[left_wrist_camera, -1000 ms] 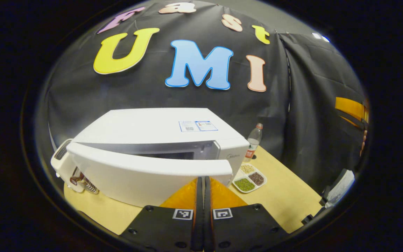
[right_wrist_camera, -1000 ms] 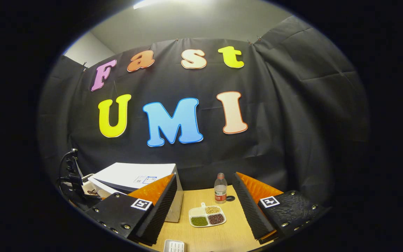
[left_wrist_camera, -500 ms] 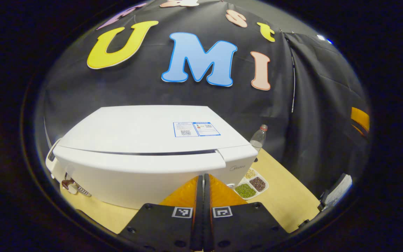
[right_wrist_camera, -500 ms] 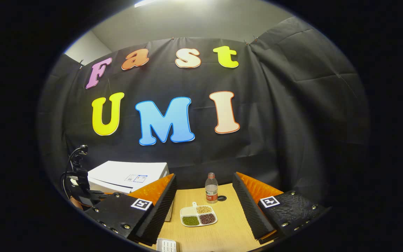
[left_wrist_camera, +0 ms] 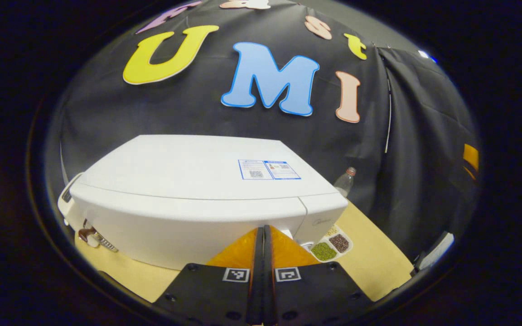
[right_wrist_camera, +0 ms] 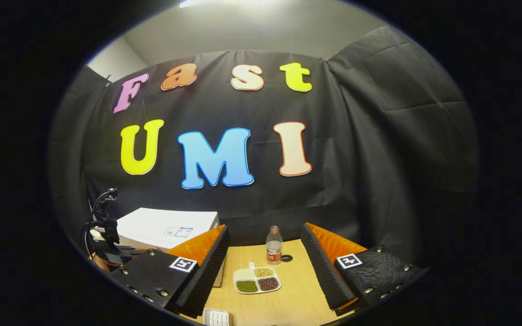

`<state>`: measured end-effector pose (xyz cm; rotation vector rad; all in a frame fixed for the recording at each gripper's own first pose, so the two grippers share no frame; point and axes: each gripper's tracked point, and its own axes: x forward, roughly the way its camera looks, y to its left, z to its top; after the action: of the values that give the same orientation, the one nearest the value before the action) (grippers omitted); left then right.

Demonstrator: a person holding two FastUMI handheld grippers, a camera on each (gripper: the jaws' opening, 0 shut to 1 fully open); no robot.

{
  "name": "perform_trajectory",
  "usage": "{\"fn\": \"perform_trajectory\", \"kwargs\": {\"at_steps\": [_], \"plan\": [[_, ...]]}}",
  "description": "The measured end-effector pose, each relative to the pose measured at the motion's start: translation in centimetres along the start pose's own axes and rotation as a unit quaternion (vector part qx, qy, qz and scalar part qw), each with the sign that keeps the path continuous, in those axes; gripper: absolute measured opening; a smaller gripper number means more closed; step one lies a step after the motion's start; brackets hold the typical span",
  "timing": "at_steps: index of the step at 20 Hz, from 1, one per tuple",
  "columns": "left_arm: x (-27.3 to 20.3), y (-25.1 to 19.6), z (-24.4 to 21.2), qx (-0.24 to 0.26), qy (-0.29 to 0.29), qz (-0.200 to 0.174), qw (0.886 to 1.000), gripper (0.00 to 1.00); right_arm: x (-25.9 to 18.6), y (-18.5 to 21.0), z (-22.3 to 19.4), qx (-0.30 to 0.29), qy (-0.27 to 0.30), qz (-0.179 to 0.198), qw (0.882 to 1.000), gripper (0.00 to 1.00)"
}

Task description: Open the microwave oven with the left hand, put the food in, and close the microwave oven.

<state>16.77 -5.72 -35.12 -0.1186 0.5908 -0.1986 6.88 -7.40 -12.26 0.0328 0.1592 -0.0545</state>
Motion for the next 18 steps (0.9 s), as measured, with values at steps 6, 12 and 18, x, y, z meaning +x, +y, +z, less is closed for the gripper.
{"fn": "perform_trajectory", "kwargs": {"at_steps": [6, 12, 18], "plan": [[-11.9, 2.7, 11.8, 0.065, -0.132, 0.061, 0.987, 0.08, -0.8, 4.5, 4.2, 0.0, -0.022, 0.042, 0.999, 0.96], [-28.5, 4.8, 19.0, 0.057, -0.229, 0.106, 0.966, 0.95, -3.4, 10.1, 8.3, 0.006, -0.036, 0.078, 0.996, 0.96], [-35.7, 7.8, 19.8, 0.043, -0.253, 0.116, 0.959, 0.96, -6.9, 13.8, 10.5, -0.009, -0.062, 0.089, 0.994, 0.96]]}}
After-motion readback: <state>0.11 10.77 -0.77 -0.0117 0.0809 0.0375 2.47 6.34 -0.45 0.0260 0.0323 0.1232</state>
